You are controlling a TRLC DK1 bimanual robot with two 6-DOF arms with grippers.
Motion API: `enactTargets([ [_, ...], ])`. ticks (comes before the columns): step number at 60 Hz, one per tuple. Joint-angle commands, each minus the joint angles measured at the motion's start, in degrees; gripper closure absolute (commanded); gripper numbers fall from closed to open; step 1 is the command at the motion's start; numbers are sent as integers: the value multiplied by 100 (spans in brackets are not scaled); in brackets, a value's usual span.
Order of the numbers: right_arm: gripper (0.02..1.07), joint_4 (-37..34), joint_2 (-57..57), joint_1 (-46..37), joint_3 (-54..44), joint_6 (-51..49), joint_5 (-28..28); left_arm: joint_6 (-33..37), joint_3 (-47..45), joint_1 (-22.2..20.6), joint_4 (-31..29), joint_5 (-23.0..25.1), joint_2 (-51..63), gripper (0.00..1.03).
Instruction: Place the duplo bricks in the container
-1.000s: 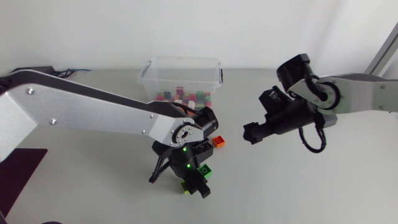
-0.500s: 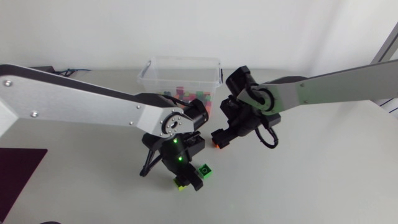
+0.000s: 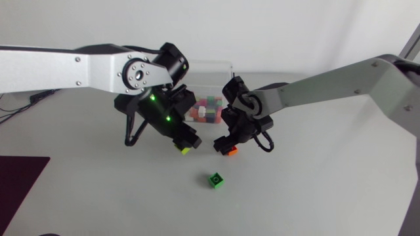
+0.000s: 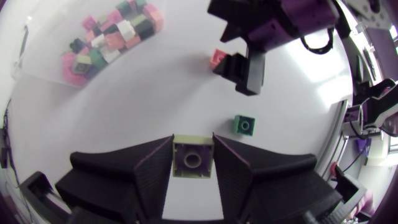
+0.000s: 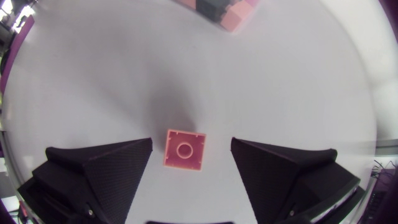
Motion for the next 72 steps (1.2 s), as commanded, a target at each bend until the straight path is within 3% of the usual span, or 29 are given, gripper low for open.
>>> enactTargets([
  [1, 23, -132, 200, 45, 148, 114, 76, 25, 290, 166, 160, 4, -147, 77],
  [13, 42, -141, 288, 63, 175, 114, 129, -125, 501, 500, 951, 4, -59, 77],
  [22, 72, -44, 314, 63, 157, 114, 94, -256, 606, 667, 1443, -5, 55, 77],
  [33, 83, 0, 112, 63, 69, 149, 94, -415, 914, 834, 1874, -22, 336, 76],
  [61, 83, -167, -1549, 239, -652, 114, -126, -819, 2004, 1133, 2779, -224, 1039, 74],
  [72, 83, -71, -1927, 397, -924, 34, -205, -907, 2452, 1142, 3052, -549, 1470, 73],
])
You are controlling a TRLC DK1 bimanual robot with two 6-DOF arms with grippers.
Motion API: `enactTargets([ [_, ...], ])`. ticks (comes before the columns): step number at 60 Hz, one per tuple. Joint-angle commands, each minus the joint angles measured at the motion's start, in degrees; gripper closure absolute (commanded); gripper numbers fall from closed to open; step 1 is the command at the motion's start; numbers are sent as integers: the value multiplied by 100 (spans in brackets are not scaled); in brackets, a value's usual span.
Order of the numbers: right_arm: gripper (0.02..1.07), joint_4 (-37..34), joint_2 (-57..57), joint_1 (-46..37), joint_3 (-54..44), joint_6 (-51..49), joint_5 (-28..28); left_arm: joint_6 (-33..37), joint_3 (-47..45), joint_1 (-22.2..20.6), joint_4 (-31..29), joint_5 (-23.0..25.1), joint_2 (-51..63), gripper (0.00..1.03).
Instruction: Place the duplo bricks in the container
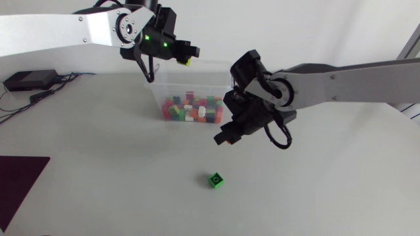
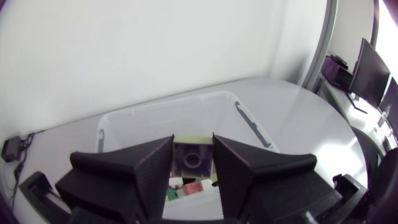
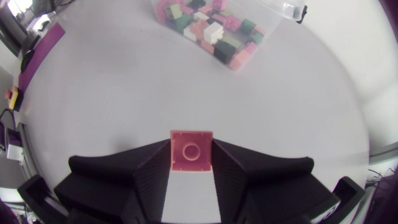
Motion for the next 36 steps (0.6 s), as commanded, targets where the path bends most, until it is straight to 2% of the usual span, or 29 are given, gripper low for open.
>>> enactTargets([
  [1, 83, 6, -198, 84, -255, -9, -32, -146, 266, 36, 140, -145, 301, 72],
  [13, 83, 146, -303, 163, -431, -71, -129, -146, 583, 124, 386, -391, 679, 70],
  [15, 83, 146, -303, 172, -431, -71, -138, -146, 644, 150, 386, -462, 758, 64],
  [17, 83, 146, -303, 190, -449, -71, -138, -146, 714, 176, 386, -514, 828, 51],
  [19, 83, 164, -330, 207, -466, -71, -138, -155, 732, 194, 404, -593, 863, 44],
  [21, 83, 190, -365, 207, -484, -71, -138, -181, 741, 238, 457, -655, 890, 33],
  [23, 83, 217, -409, 225, -501, -71, -138, -181, 741, 273, 492, -655, 907, 15],
  [25, 83, 243, -453, 234, -510, -71, -129, -199, 732, 308, 492, -655, 907, 6],
  [36, 83, 261, -664, 199, -141, -36, -85, -252, 266, 414, 562, -655, 477, 4],
])
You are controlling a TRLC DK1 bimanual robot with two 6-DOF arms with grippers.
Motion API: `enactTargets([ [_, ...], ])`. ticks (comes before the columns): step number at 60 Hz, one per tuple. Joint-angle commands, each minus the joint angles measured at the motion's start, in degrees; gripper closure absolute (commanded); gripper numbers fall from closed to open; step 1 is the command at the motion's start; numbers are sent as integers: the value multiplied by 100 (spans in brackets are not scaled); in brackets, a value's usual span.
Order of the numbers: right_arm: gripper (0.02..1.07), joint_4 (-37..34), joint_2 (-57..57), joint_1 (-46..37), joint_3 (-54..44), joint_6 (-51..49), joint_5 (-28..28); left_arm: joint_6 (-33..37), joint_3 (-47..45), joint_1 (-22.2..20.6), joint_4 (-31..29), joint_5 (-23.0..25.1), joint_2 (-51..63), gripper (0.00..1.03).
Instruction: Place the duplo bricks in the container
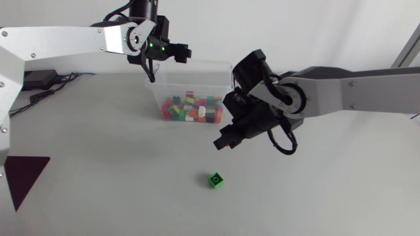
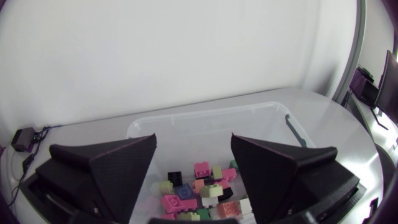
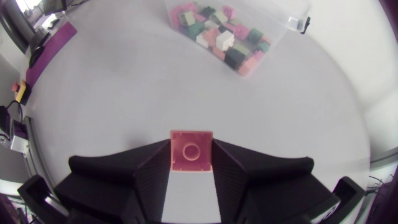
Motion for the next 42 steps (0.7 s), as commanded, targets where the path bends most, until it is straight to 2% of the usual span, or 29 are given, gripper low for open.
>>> enactTargets([
  [1, 83, 73, -183, -3, 257, -7, 26, -186, -298, 49, 114, -21, -352, 4],
  [10, 83, 161, -218, -90, 653, 28, 79, -107, -1159, -30, 185, -21, -1090, 4],
  [19, 83, 372, -69, -319, 1127, 90, 79, 253, -2416, -373, 193, 93, -1996, 4],
  [30, 83, 723, 511, -653, 1751, 81, 88, 517, -3533, -654, -53, 708, -2716, 4],
  [42, 83, 864, 995, -811, 2349, 169, -35, 948, -4244, -769, -220, 1315, -2998, 5],
])
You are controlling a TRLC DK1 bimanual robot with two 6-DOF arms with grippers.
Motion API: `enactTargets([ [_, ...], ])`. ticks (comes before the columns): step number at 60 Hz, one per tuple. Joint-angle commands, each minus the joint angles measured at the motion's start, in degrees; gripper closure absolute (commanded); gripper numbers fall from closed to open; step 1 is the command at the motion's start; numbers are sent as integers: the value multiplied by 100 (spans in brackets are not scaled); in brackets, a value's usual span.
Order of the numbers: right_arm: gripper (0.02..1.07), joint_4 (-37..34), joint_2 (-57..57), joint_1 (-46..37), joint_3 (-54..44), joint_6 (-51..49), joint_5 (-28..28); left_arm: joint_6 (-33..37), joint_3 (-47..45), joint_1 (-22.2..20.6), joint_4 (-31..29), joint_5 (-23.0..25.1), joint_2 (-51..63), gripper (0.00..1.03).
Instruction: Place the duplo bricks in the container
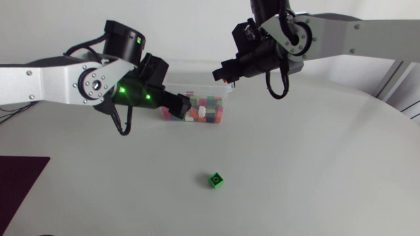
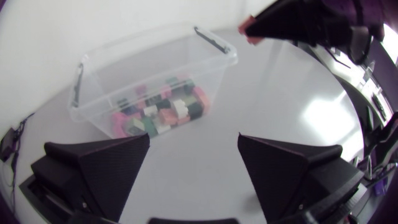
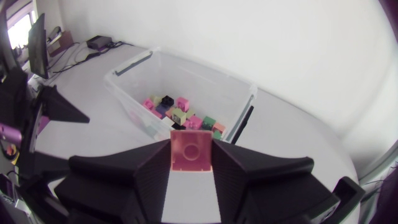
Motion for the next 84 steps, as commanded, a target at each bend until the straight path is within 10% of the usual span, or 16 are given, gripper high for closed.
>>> enactTargets([
  [1, 83, 127, 291, -40, 295, 153, -88, 299, -341, -113, -93, 211, -189, 5],
  [59, 81, 1876, 1486, -233, 839, 294, -422, 738, -1062, -1265, -533, 791, 426, 6],
  [62, 75, 1894, 1539, -215, 901, 312, -395, 738, -1035, -1300, -568, 791, 505, 6],
  [70, 6, 1797, 1627, -145, 1077, 285, -228, 729, -1009, -1388, -576, 791, 611, 6],
  [84, 6, 1630, 915, -391, 637, 294, -176, 712, -860, -1555, -752, 783, 778, 6],
])
